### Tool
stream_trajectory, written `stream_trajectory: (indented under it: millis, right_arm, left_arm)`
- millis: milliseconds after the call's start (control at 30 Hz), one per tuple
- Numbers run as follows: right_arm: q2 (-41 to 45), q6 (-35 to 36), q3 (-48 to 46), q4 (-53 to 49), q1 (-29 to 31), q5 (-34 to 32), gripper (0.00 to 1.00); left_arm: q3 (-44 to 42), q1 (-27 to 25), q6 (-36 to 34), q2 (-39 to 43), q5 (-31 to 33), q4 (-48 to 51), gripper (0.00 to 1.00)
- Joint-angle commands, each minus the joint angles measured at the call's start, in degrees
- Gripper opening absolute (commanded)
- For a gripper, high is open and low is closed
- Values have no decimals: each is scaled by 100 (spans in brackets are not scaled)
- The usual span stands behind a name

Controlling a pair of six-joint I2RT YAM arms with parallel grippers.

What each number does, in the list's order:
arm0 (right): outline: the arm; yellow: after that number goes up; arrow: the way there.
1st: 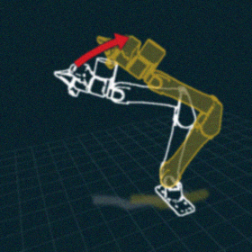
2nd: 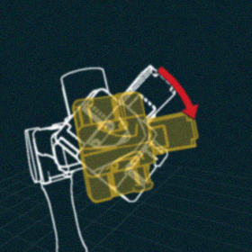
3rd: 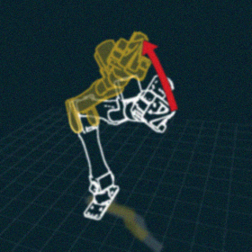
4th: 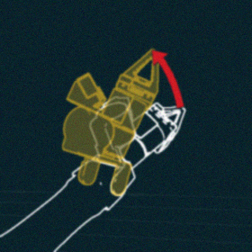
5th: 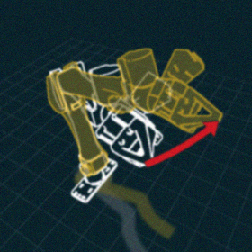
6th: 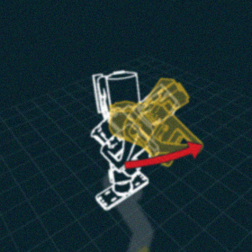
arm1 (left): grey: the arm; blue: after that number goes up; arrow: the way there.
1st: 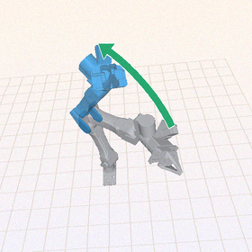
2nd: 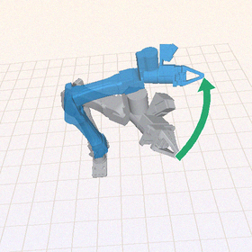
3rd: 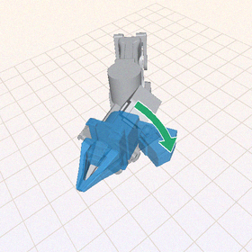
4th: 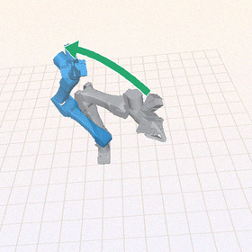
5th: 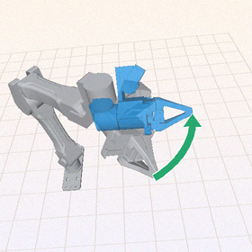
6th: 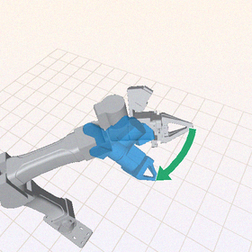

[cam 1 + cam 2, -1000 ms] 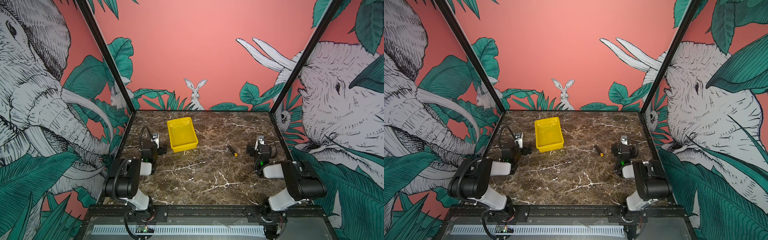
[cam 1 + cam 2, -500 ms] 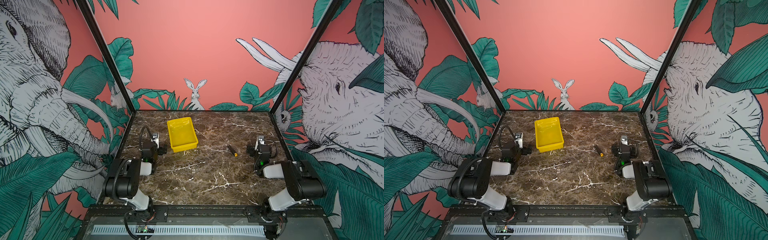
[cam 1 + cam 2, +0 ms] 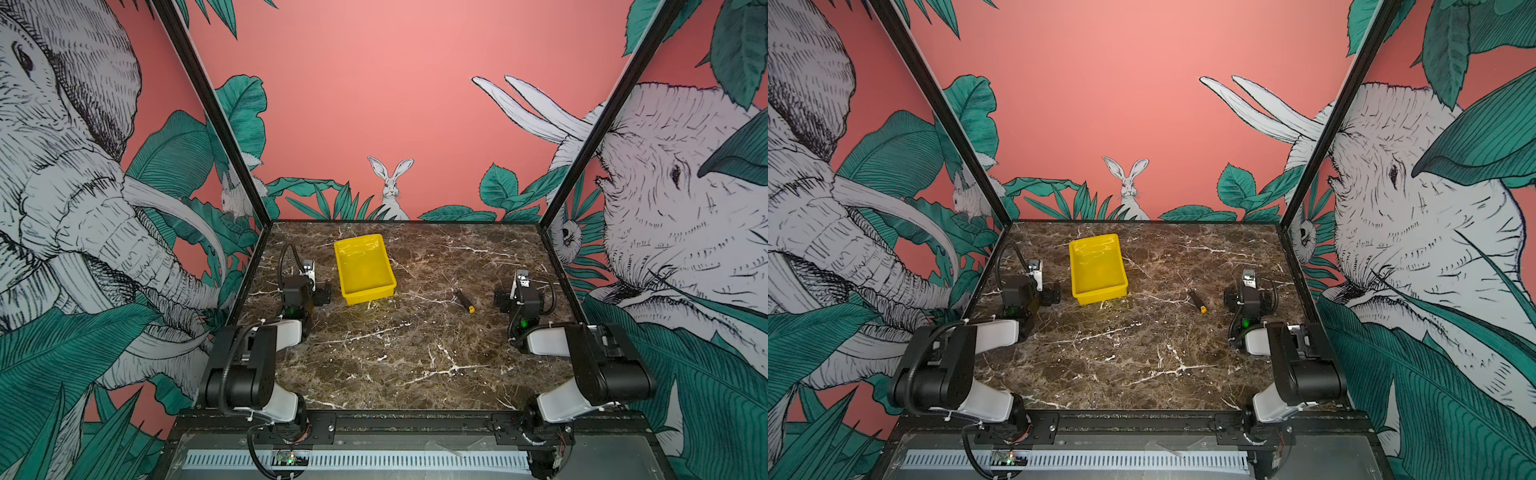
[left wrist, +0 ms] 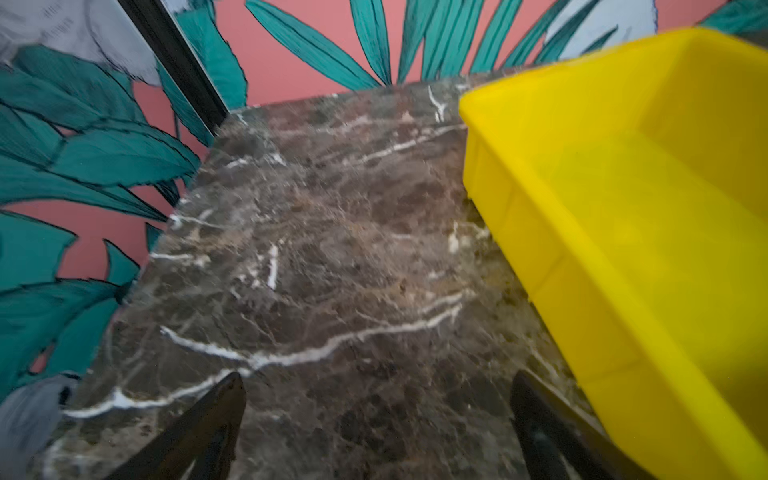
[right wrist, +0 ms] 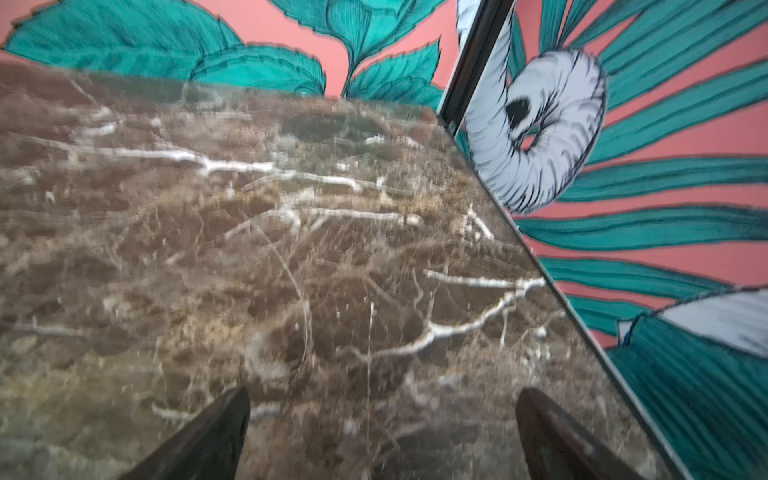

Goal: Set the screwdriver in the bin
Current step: 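Reach the left gripper to the yellow bin while the right gripper moves above the screwdriver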

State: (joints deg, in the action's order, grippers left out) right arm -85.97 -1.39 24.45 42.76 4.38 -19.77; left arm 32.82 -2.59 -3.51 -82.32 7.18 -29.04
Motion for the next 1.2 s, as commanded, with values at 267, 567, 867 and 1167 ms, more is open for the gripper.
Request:
stream_trajectory:
  millis: [267, 567, 867, 1167]
  right_arm:
    - [1649, -1168, 2270, -4720, 136, 1304, 99]
    - [1872, -1395, 3203, -6453, 999, 1698, 99]
    - [1955, -1681, 2993, -7158, 1320, 2221, 94]
    - [2021, -1735, 2697, -7259, 1319, 2459, 90]
  left_arm:
    - [2886, -222, 2363, 1150, 590, 5063, 100]
    - [3973, -806, 3102, 327, 218, 7096, 100]
    - [3679, -1182, 3534, -41, 212, 7202, 97]
    - [3707, -1183, 3499, -670, -27, 6869, 83]
